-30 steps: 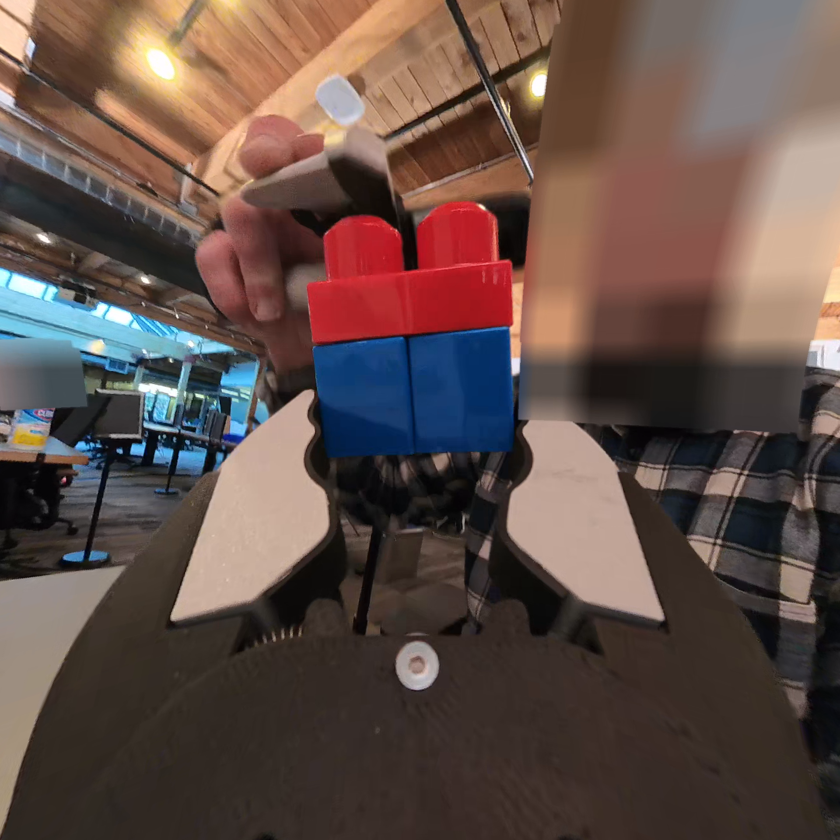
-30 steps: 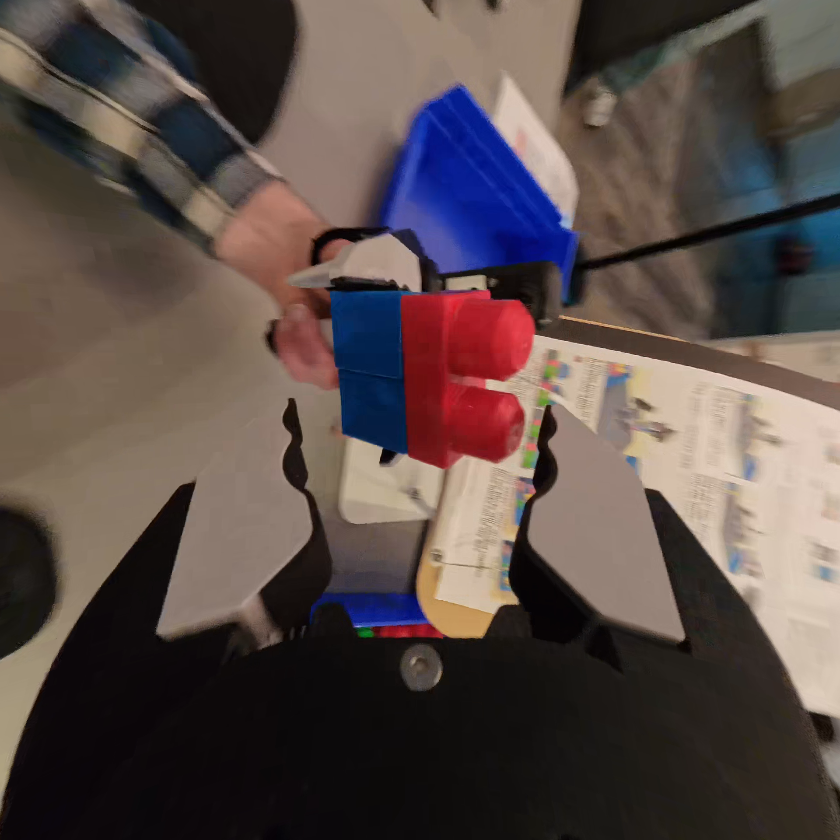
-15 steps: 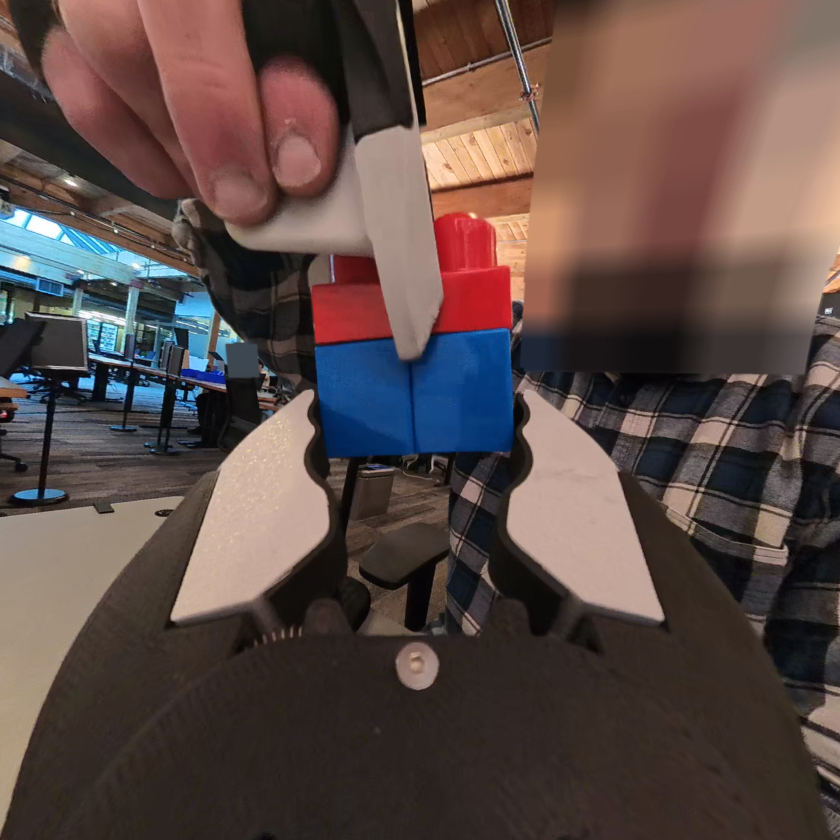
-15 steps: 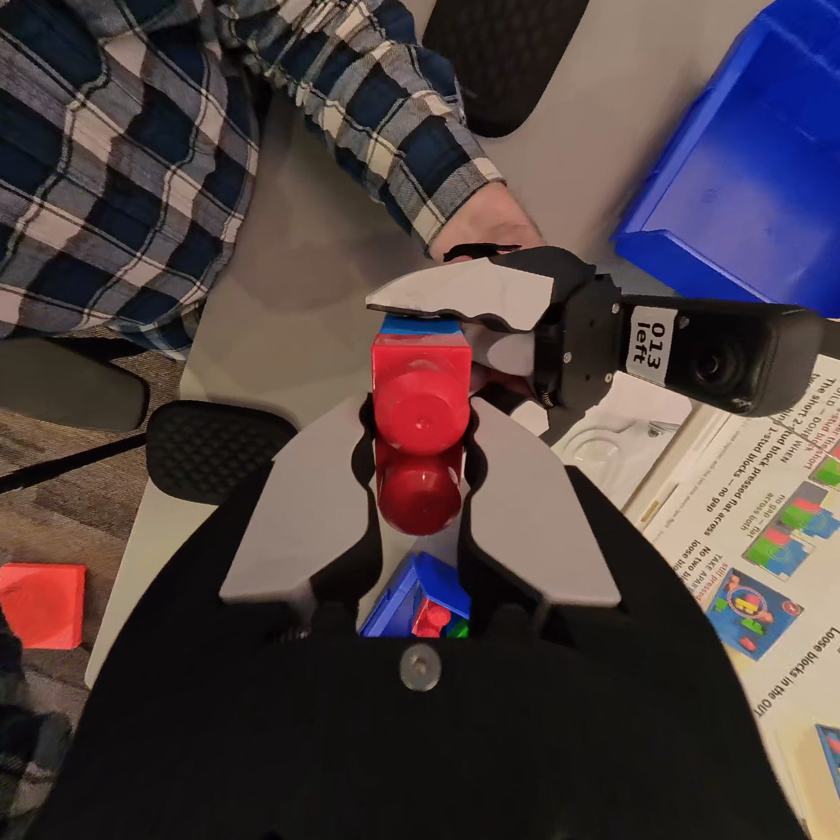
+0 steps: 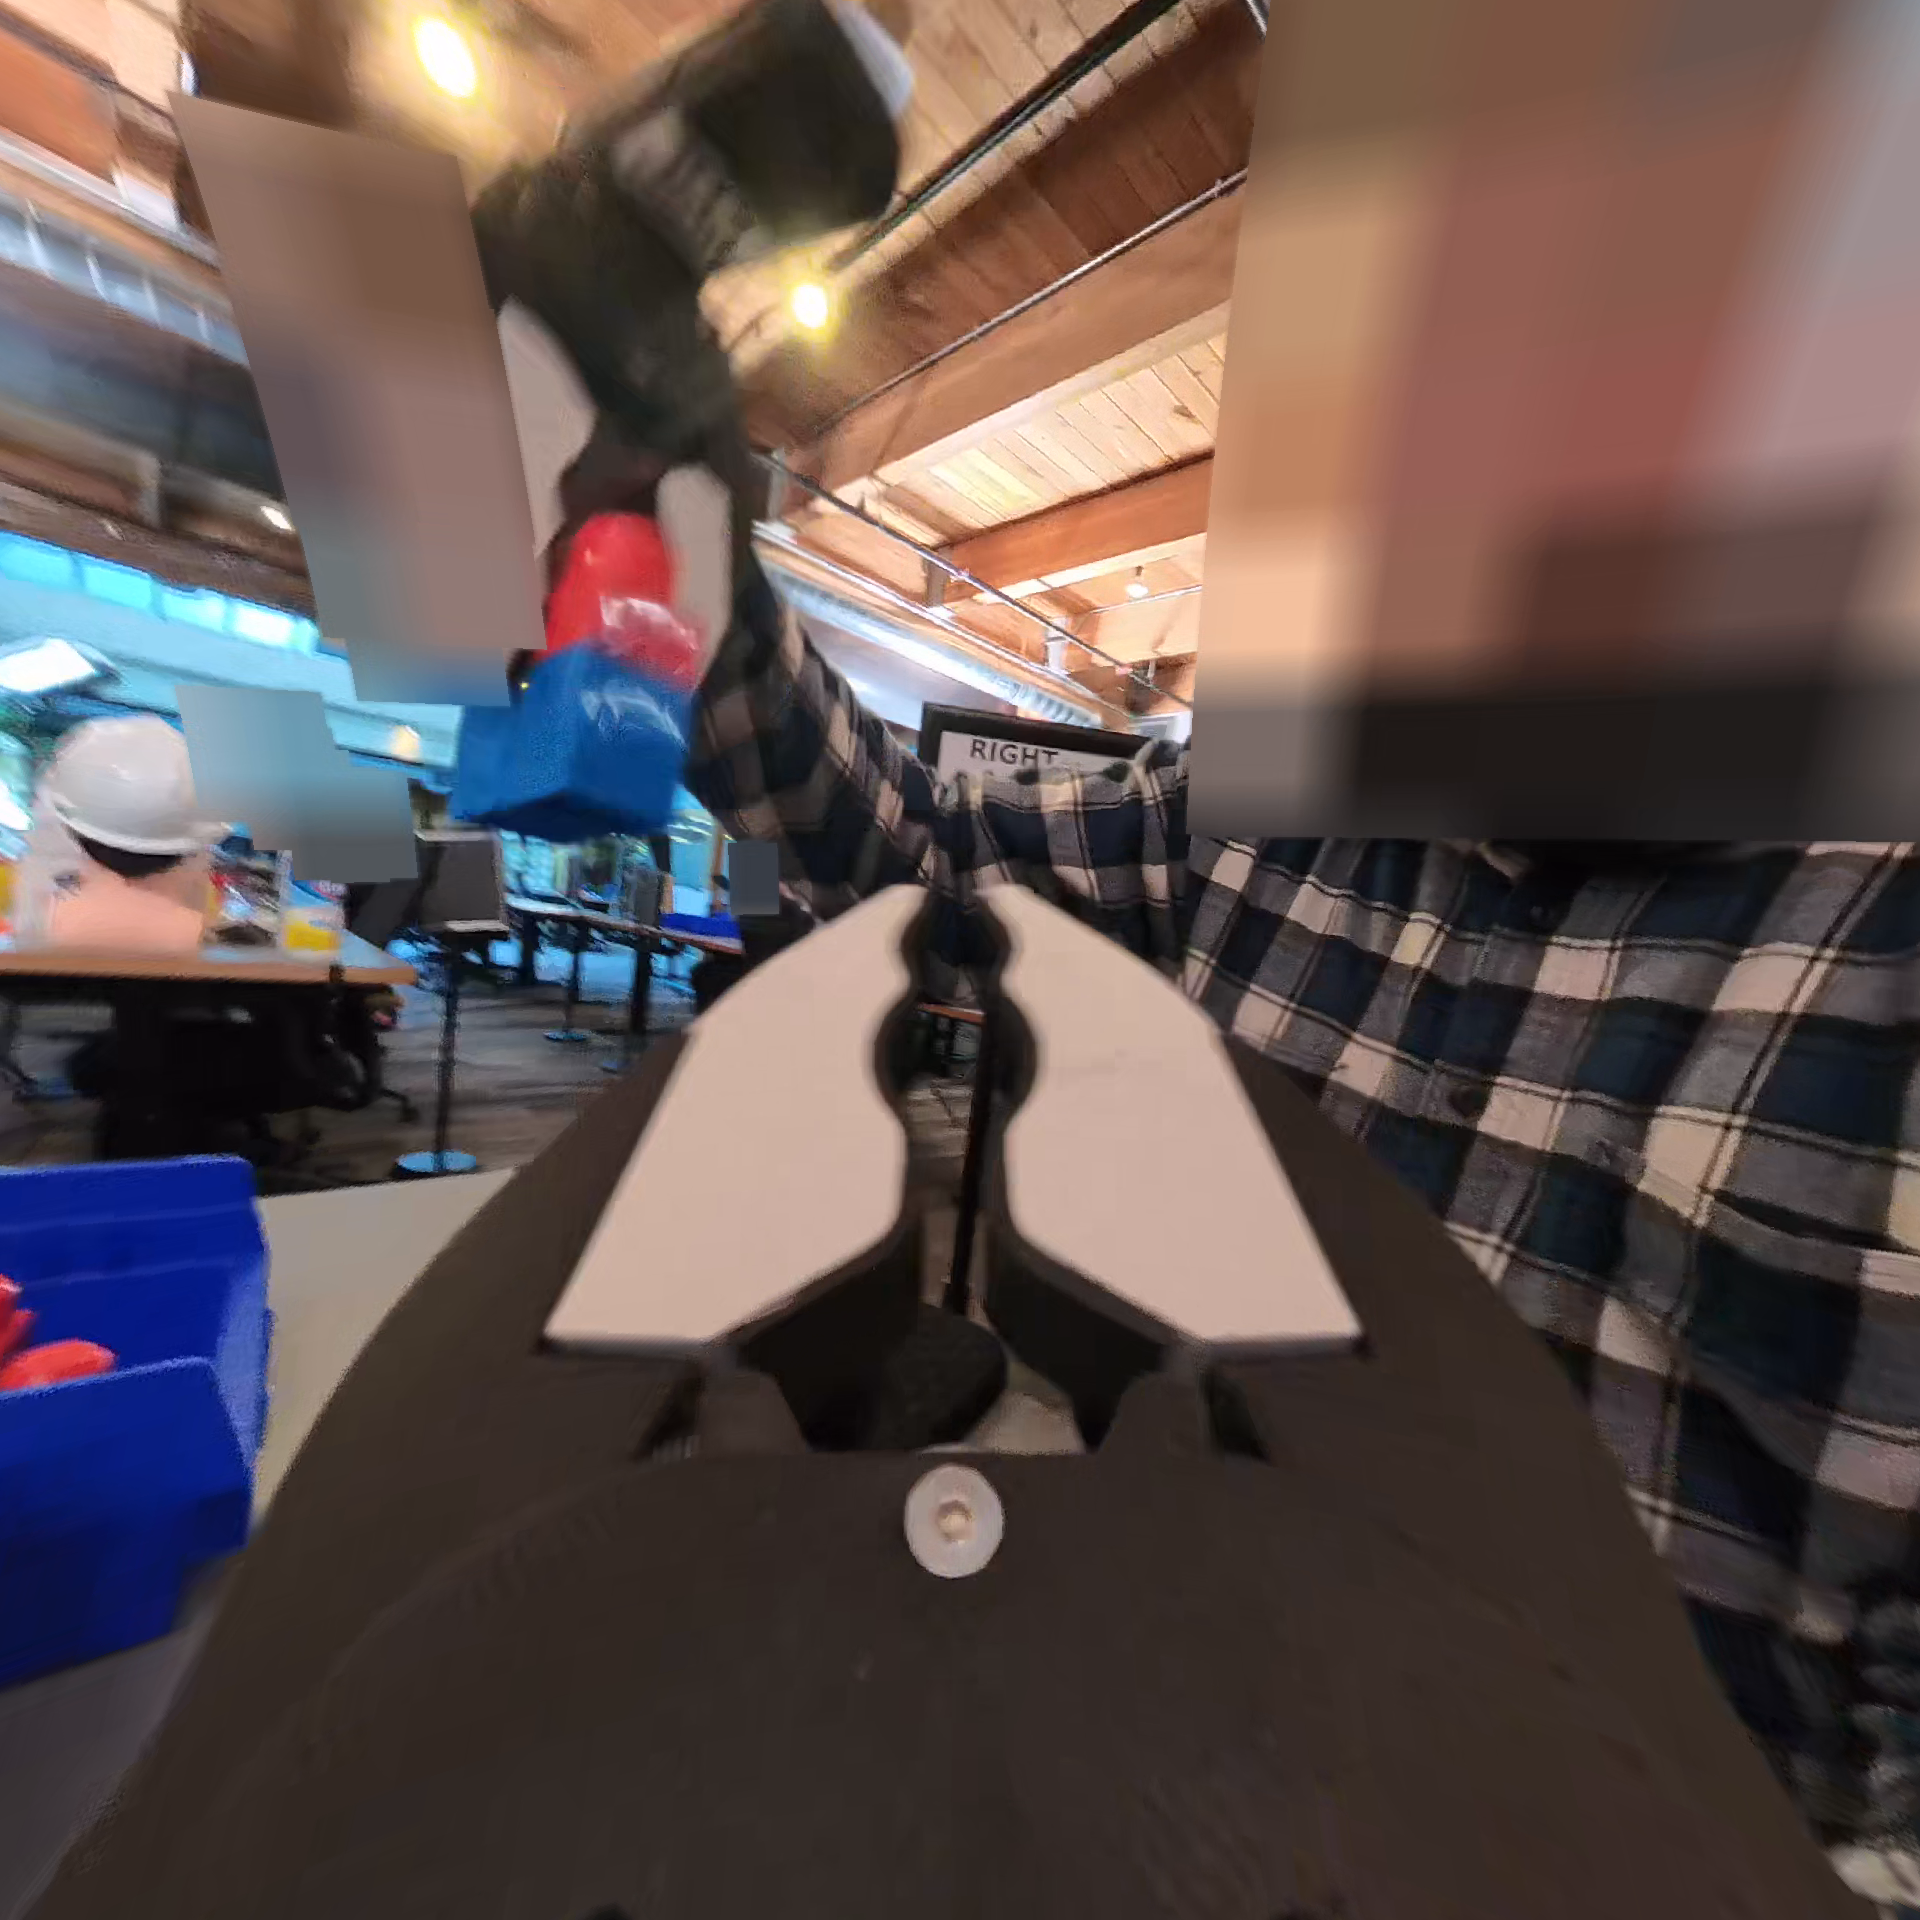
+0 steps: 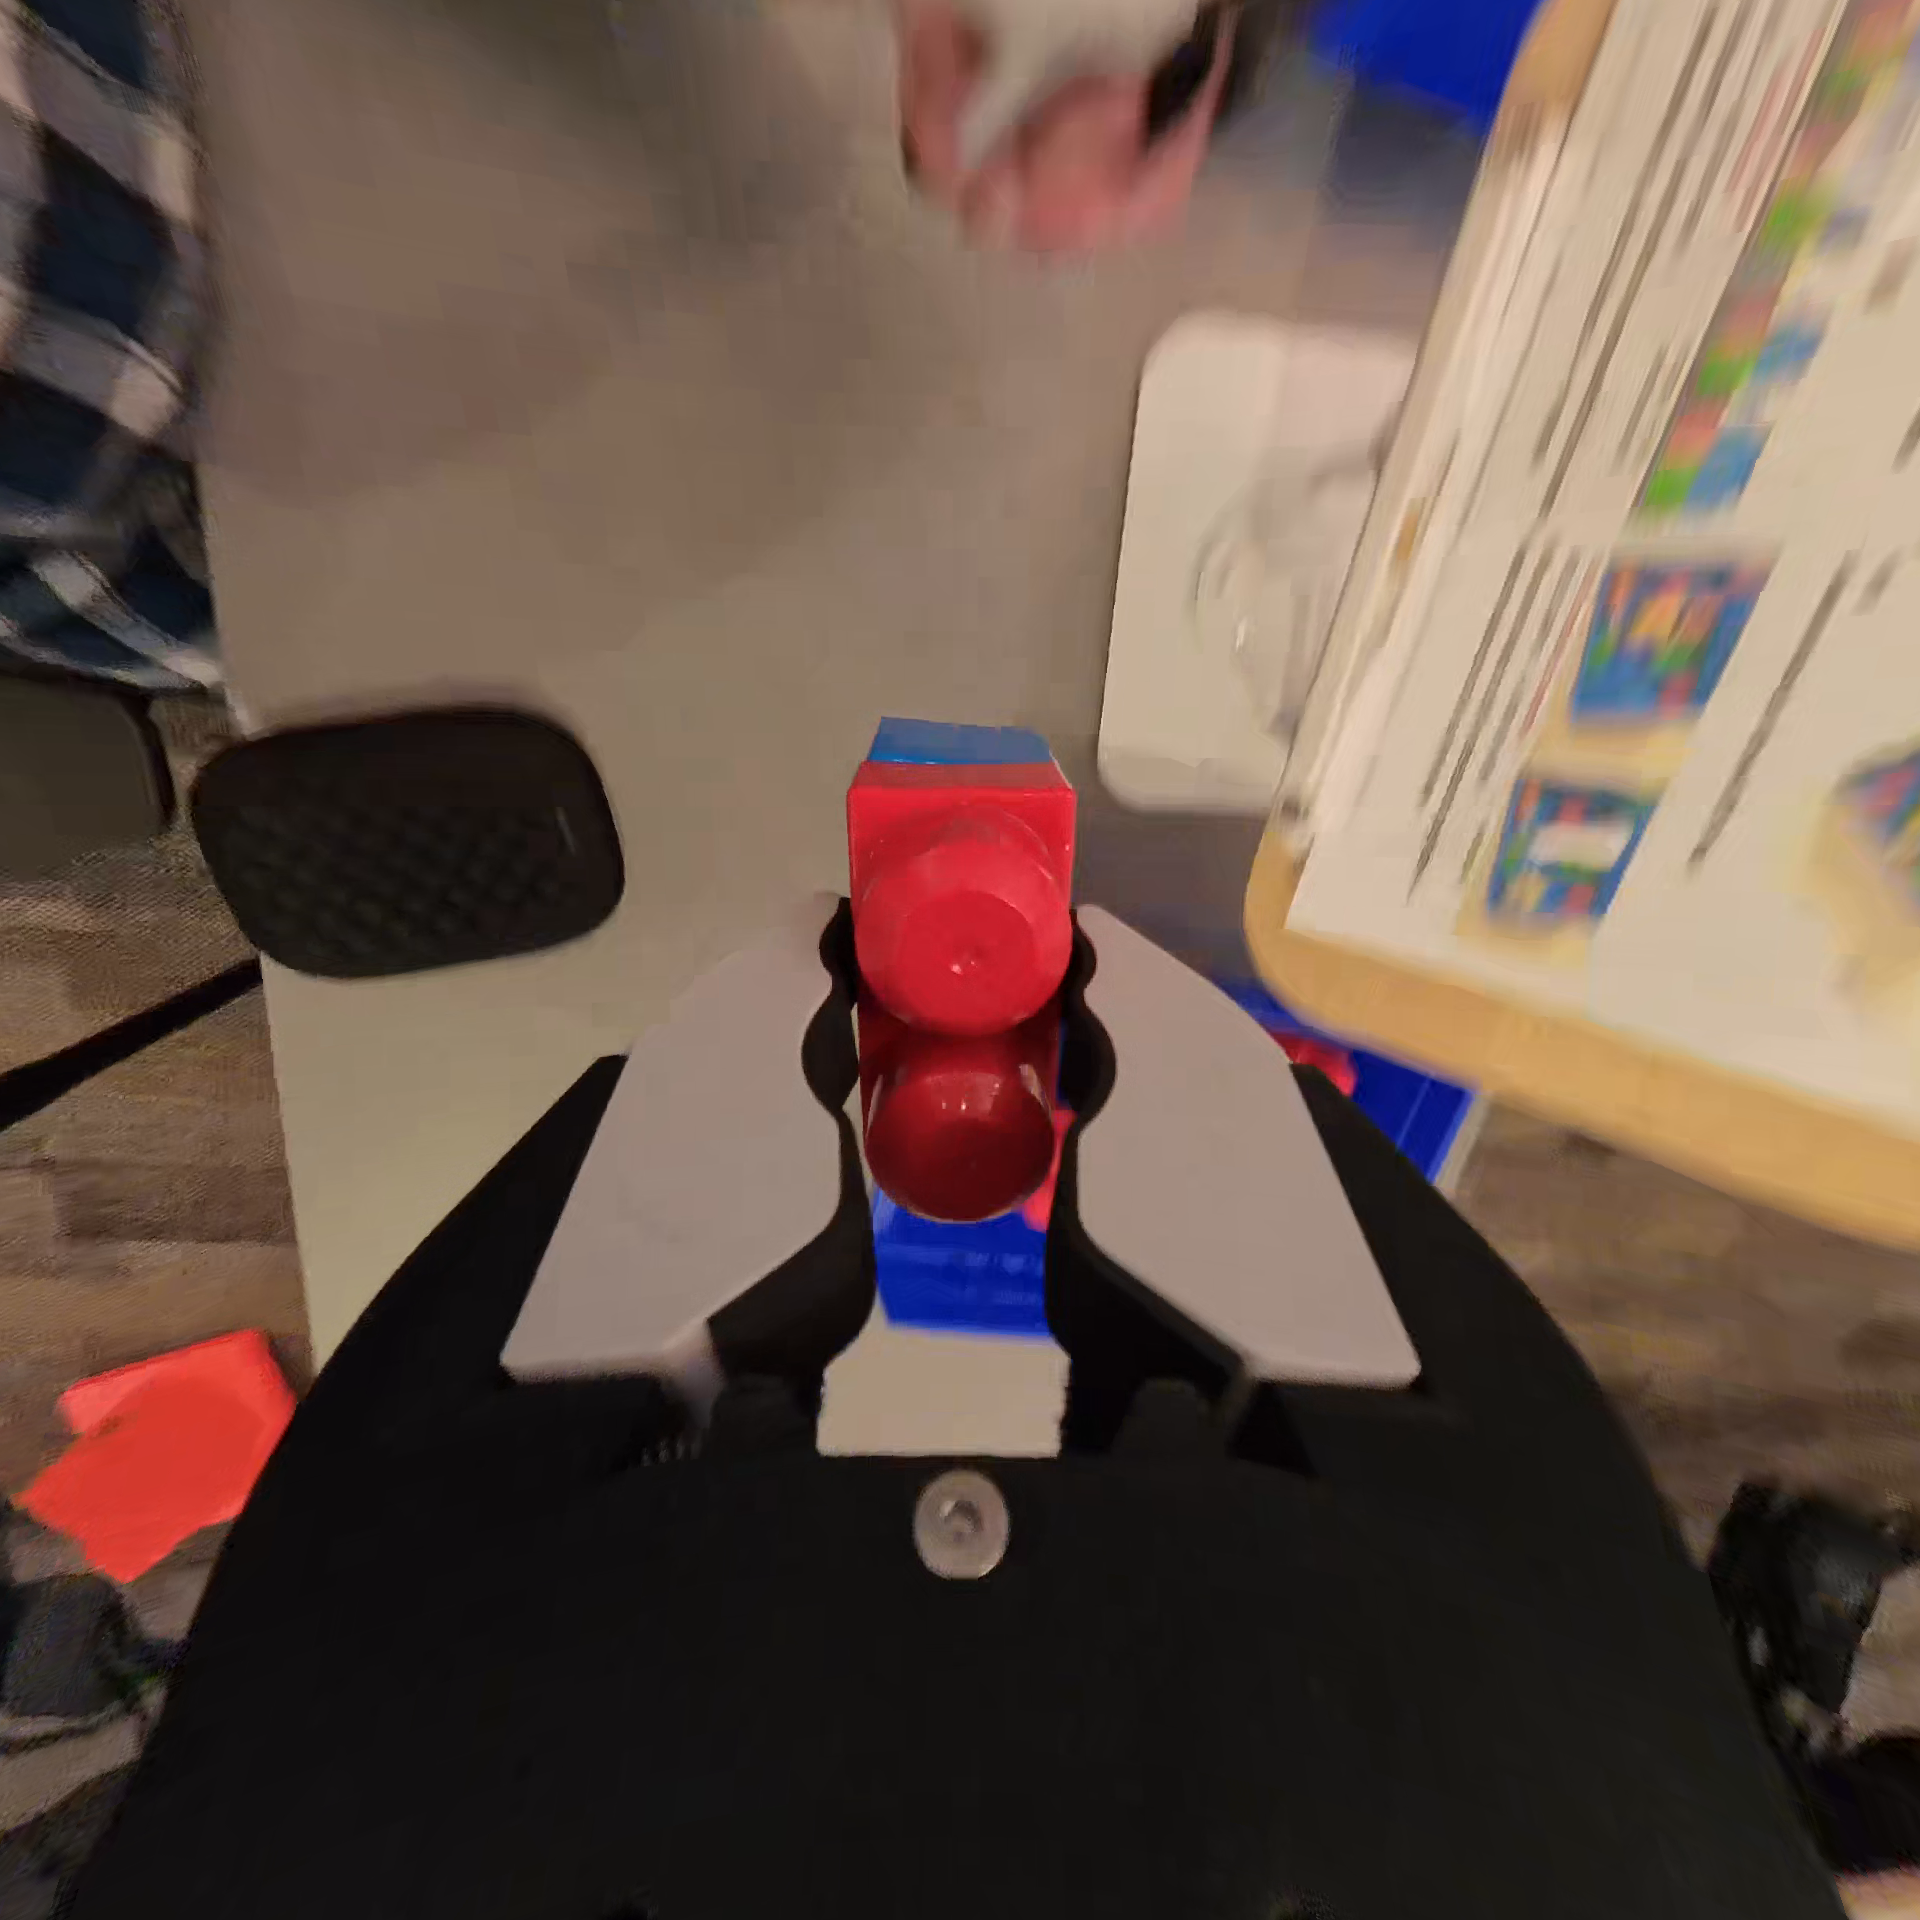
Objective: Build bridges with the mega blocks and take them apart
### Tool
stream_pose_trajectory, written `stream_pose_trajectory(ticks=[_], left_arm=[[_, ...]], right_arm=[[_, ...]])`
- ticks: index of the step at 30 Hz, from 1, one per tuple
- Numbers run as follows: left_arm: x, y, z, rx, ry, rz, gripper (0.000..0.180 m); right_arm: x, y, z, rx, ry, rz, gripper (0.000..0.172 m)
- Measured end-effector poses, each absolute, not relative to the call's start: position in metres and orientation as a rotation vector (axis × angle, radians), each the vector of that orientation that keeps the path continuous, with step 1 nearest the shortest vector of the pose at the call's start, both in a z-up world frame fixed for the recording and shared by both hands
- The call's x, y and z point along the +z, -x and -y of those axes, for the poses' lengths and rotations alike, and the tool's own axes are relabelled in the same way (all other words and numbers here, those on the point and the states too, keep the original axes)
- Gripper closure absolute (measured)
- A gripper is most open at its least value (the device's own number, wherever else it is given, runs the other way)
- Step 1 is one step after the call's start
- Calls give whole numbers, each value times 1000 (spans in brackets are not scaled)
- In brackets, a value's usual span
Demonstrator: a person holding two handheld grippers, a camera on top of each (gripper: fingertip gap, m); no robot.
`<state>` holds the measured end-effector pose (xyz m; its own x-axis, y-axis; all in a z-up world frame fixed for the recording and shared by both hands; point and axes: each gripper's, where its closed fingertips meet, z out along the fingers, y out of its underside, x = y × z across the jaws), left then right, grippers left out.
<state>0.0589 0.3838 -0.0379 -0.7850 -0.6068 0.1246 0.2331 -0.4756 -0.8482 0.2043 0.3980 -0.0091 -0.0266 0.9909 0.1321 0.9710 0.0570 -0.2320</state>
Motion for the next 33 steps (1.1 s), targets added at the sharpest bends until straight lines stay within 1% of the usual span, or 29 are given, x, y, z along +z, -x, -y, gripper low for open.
stream_pose_trajectory(ticks=[1, 5, 11, 22, 26, 27, 28, 29, 33], left_arm=[[-36, -56, -388, -2222, 577, -1190, 180], [-34, -52, -385, -2091, 628, -1263, 180], [-27, -46, -372, -2057, 600, -1334, 180], [-24, -44, -360, -1994, 597, -1413, 180], [-26, -44, -356, -1990, 591, -1453, 180], [-26, -44, -354, -1996, 583, -1463, 180], [-27, -44, -352, -1996, 578, -1474, 180], [-27, -44, -350, -1994, 571, -1486, 180], [-23, -42, -344, -1971, 553, -1512, 180]], right_arm=[[-18, -227, -400, 81, 2057, 2051, 135], [-66, -306, -406, -12, 2239, 1948, 135], [-143, -394, -417, -146, 2399, 1880, 135], [-247, -428, -437, -29, 2418, 1910, 135], [-264, -426, -438, 43, 2425, 1922, 135], [-266, -429, -439, 20, 2440, 1922, 129], [-266, -430, -442, -11, 2439, 1913, 120], [-262, -428, -443, -10, 2425, 1902, 110], [-218, -421, -439, -13, 2377, 1835, 114]])
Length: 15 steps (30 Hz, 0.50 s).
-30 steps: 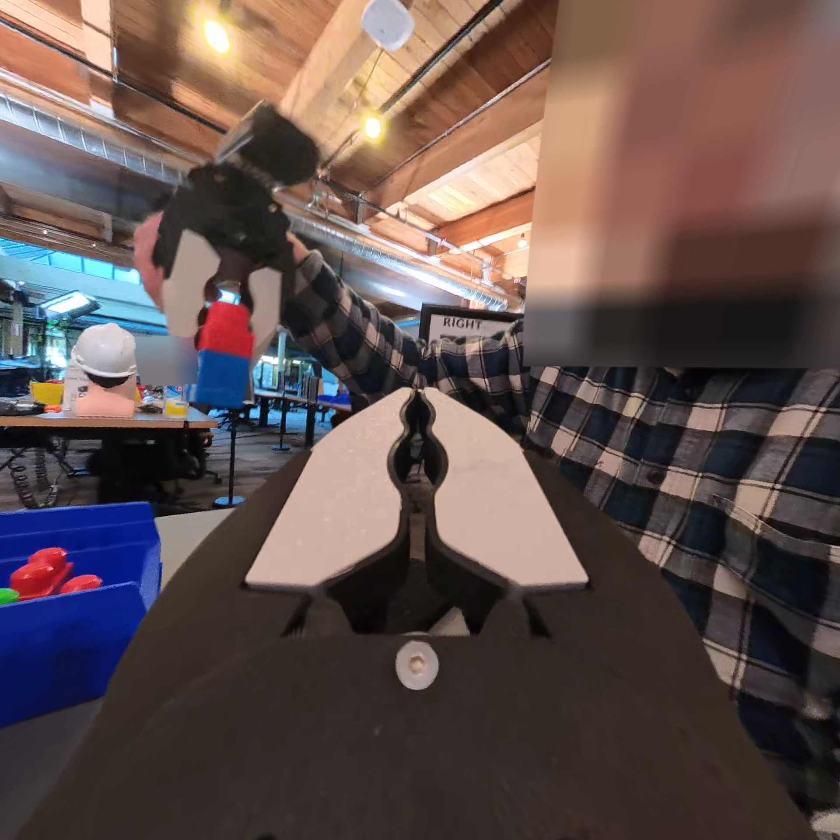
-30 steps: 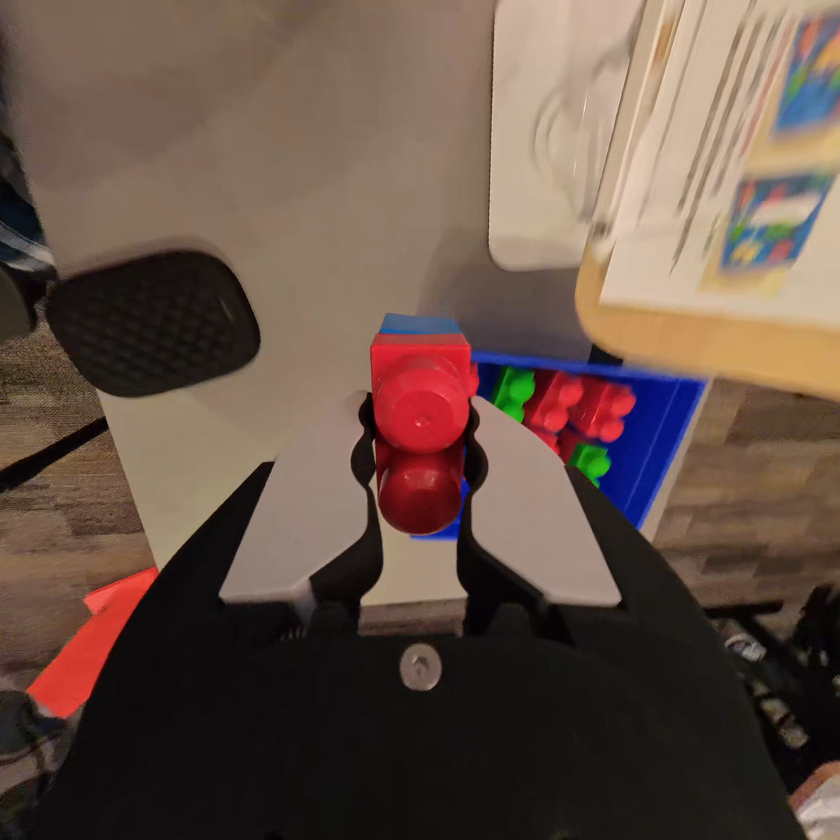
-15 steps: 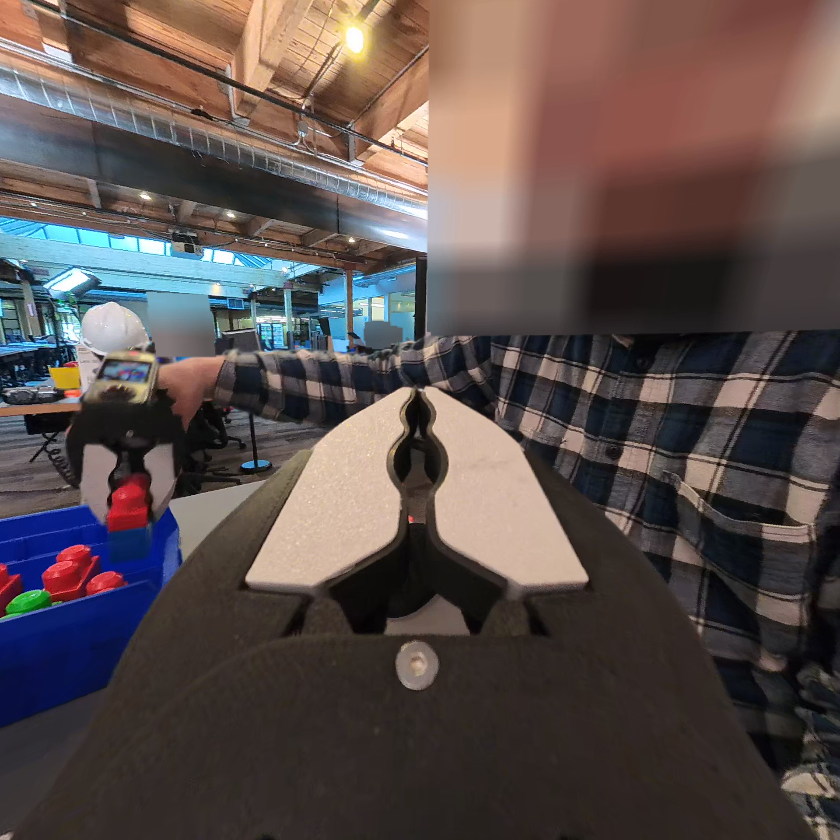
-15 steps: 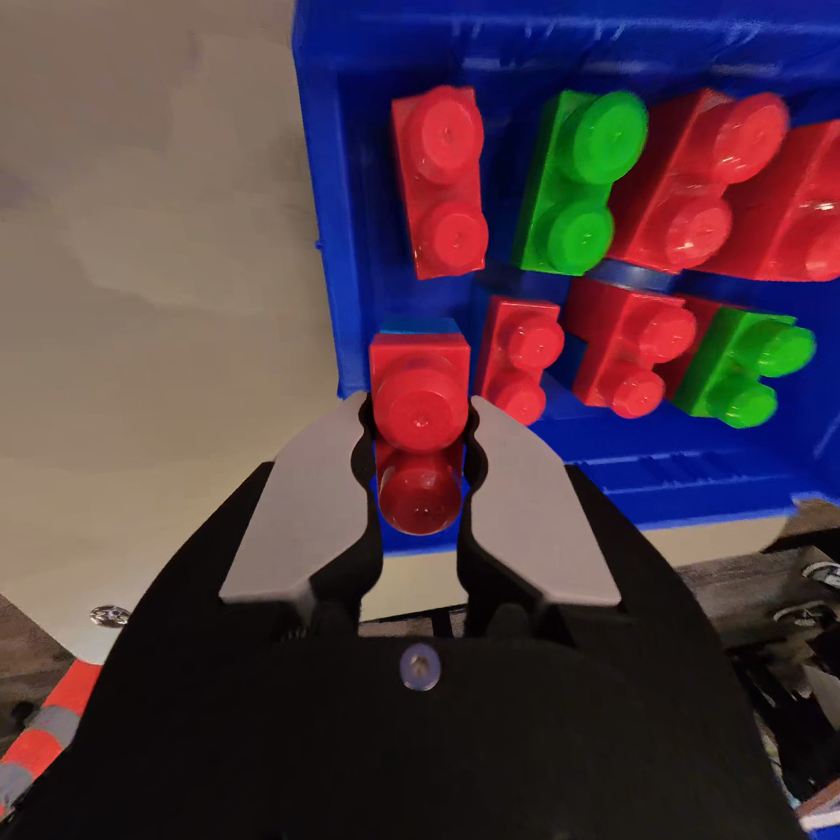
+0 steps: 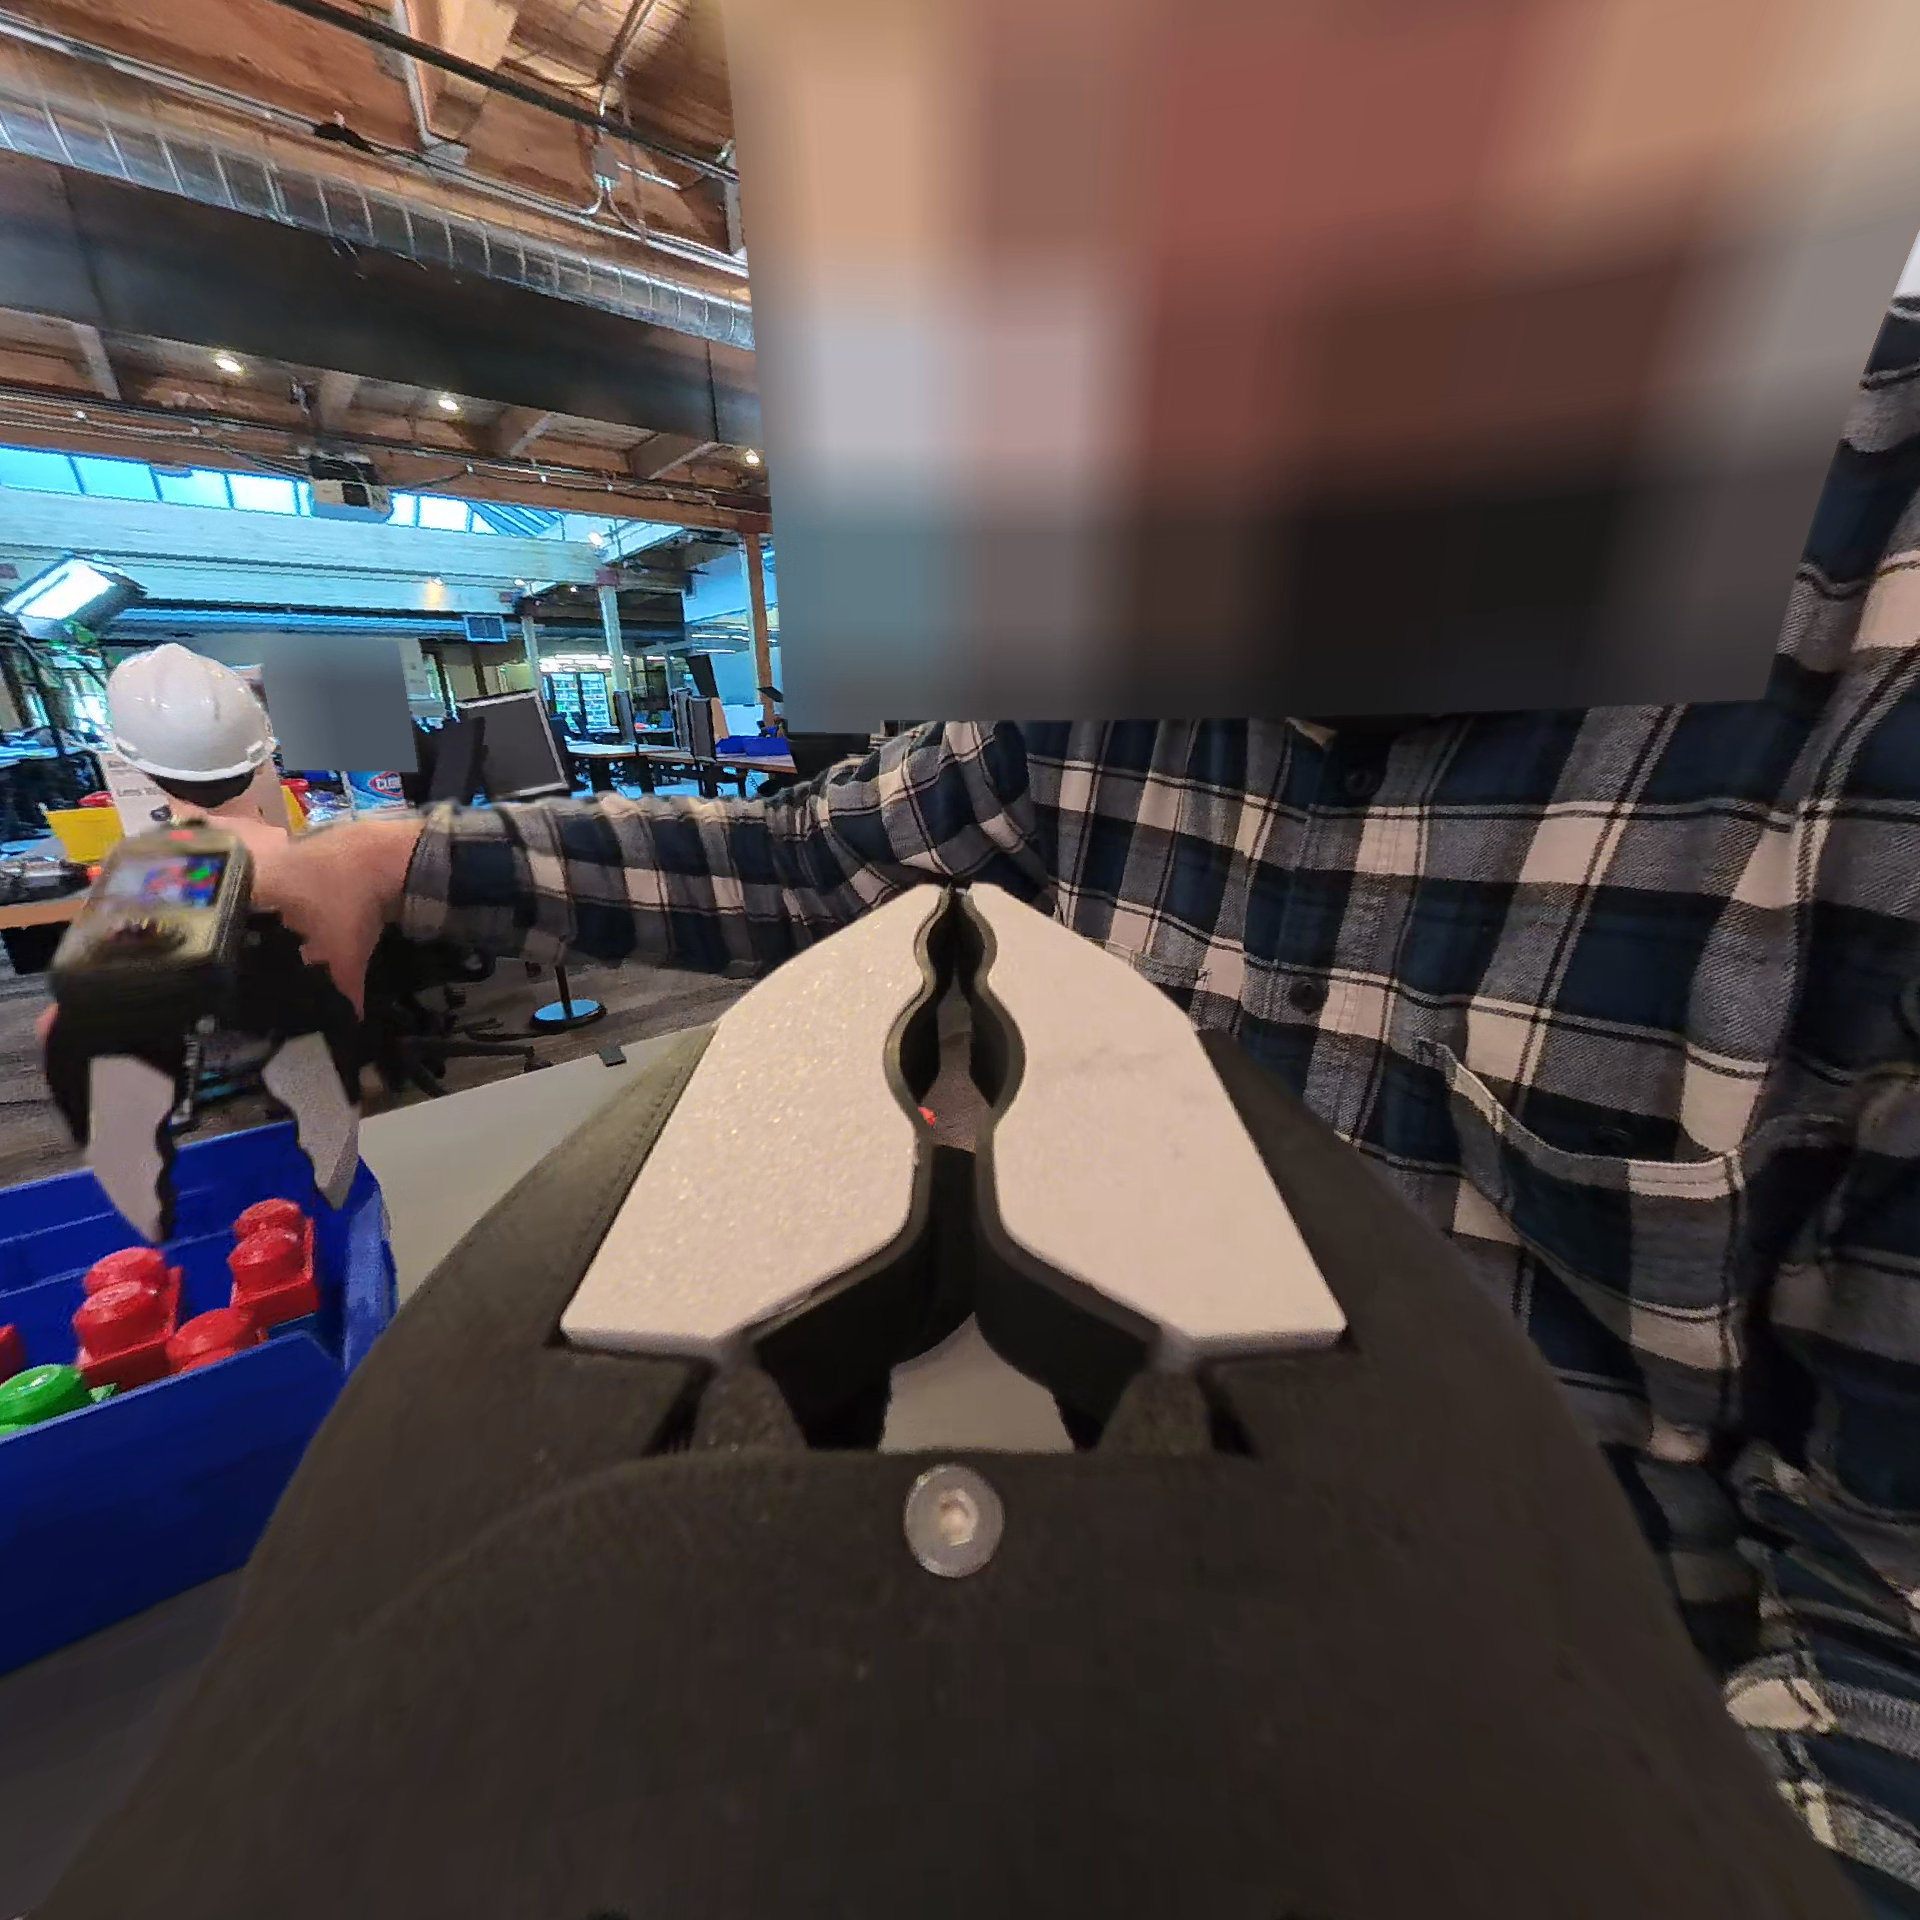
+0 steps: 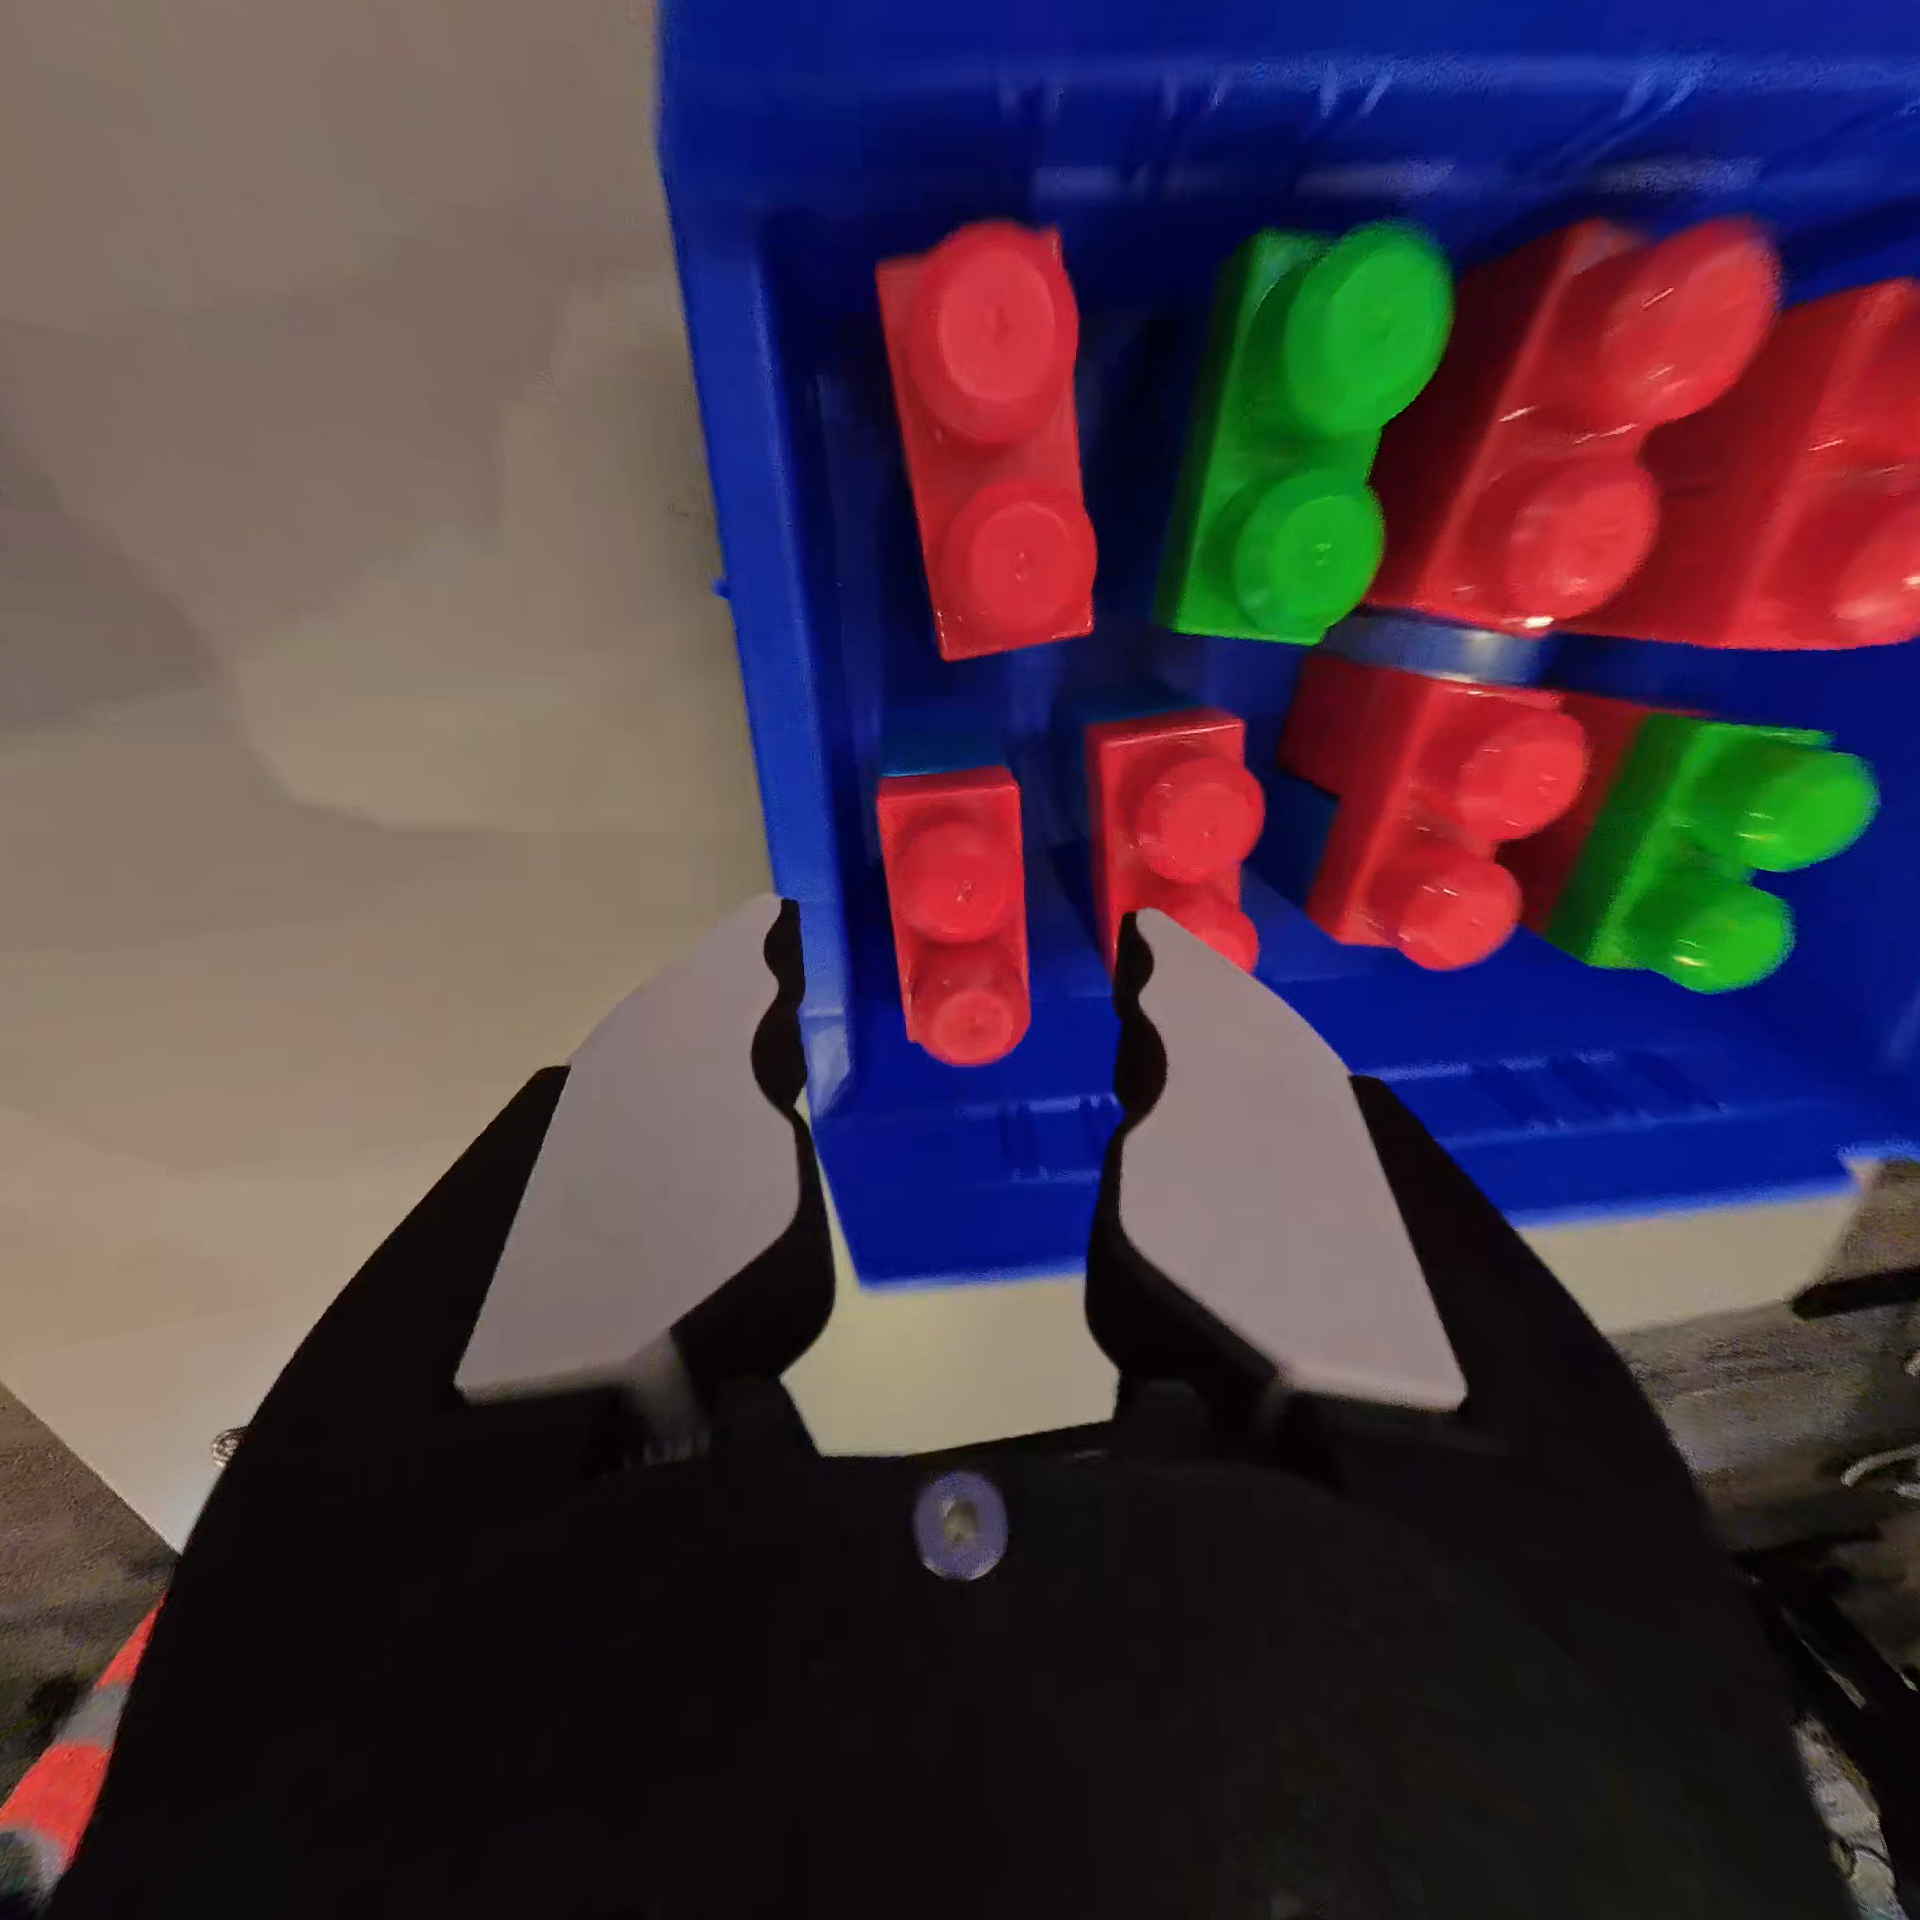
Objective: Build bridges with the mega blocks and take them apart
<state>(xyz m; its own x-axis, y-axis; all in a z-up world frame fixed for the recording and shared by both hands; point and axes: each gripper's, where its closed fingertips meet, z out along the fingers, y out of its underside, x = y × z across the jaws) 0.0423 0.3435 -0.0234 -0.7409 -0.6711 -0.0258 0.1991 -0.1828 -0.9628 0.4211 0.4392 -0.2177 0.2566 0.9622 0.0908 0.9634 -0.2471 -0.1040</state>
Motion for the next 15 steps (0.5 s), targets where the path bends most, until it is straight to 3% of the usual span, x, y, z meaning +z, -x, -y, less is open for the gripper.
stream_pose_trajectory(ticks=[4, 7, 10, 15], left_arm=[[-15, -41, -338, -1919, 553, -1520, 180], [-1, -43, -339, -1815, 614, -1480, 180], [10, -46, -344, -1626, 742, -1445, 180], [9, -29, -376, -1185, 1027, -1393, 177]], right_arm=[[-147, -403, -424, -53, 2244, 1675, 123], [-100, -378, -399, -140, 2095, 1559, 150], [-81, -355, -374, -265, 1999, 1466, 167], [-77, -354, -360, -443, 2006, 1204, 163]])
